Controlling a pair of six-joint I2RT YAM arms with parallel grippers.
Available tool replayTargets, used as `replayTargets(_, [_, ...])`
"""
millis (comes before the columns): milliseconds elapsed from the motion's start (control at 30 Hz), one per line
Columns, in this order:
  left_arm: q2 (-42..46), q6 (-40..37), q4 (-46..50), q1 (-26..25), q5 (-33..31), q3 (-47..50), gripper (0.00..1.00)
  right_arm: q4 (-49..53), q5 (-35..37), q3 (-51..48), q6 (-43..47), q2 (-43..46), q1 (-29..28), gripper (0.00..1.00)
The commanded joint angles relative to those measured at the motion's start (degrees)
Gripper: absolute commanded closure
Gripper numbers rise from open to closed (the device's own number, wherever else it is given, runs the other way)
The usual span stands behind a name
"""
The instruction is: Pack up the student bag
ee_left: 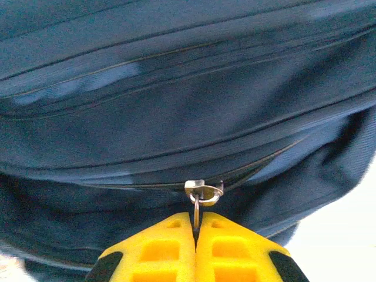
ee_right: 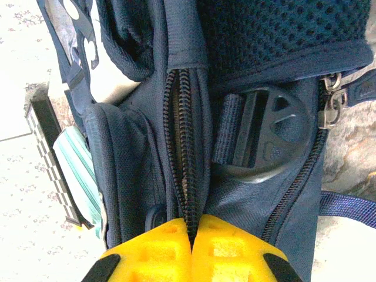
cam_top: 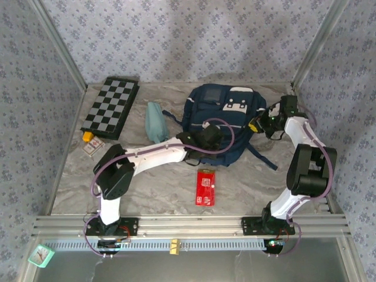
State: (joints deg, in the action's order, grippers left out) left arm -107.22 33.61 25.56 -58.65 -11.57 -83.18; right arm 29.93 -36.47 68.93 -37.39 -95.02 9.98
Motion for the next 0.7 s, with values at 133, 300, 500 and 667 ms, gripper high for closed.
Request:
replayTargets(133, [2.99,-1.62,-1.80,3.01,1.43,3.51,1.00,-2.17,0.42,6.66,2.48,-1.19,2.70,0.99])
replayTargets(300, [1.55,-0.99,-8.81,2.75,4.70,1.59,1.00,-4.33,-4.37,-1.12,-1.28,5.21,-0.31,0.61])
replayTargets(500, [0.02,-0.47,-9.19,2.75,3.64,-0.12,1.00,-8.88,-6.74,-13.12,-8.08,14.33,-3.77,0.38])
replayTargets(667, [0.17,-0.56,-9.76,2.73,3.06,0.29,1.00,-10.93,-5.59,-20.29,-15.38,20.10,-5.98,0.32])
